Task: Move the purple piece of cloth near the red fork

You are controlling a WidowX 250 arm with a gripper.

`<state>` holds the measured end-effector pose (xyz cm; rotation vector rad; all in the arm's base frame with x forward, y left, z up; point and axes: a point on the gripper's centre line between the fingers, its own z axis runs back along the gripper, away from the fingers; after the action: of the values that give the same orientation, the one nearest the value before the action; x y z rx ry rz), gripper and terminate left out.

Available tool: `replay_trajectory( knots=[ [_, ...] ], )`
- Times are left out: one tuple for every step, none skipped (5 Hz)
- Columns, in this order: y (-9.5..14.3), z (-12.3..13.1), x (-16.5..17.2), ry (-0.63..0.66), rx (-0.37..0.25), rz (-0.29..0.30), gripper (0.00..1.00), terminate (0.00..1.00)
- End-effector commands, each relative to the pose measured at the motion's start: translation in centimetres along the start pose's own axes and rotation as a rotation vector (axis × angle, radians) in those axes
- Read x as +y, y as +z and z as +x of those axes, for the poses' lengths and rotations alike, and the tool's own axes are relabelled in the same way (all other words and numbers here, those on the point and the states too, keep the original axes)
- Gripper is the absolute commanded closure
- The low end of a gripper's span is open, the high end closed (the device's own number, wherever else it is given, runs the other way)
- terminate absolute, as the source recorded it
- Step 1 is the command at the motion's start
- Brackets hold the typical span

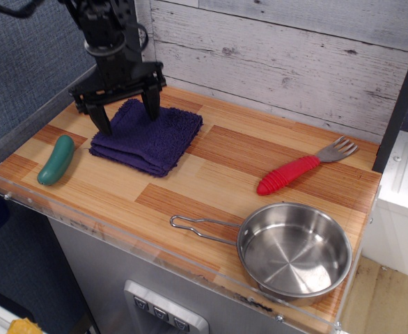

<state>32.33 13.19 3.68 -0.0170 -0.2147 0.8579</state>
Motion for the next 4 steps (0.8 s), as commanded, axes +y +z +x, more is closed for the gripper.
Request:
replay_trajectory(
  knots=[
    [-0.6,0.6,-1.1,-0.026,-0.014,0.012,0.0,0.0],
    [-0.8,0.4,-1.3,-0.031,-0.009,0.024,0.0,0.0],
    [-0.8,-0.2,-1.5,-0.042,0.006,0.019,0.0,0.0],
    [-0.2,-1.0,-2.5,-0.073,0.007,0.011,0.0,0.0]
  ],
)
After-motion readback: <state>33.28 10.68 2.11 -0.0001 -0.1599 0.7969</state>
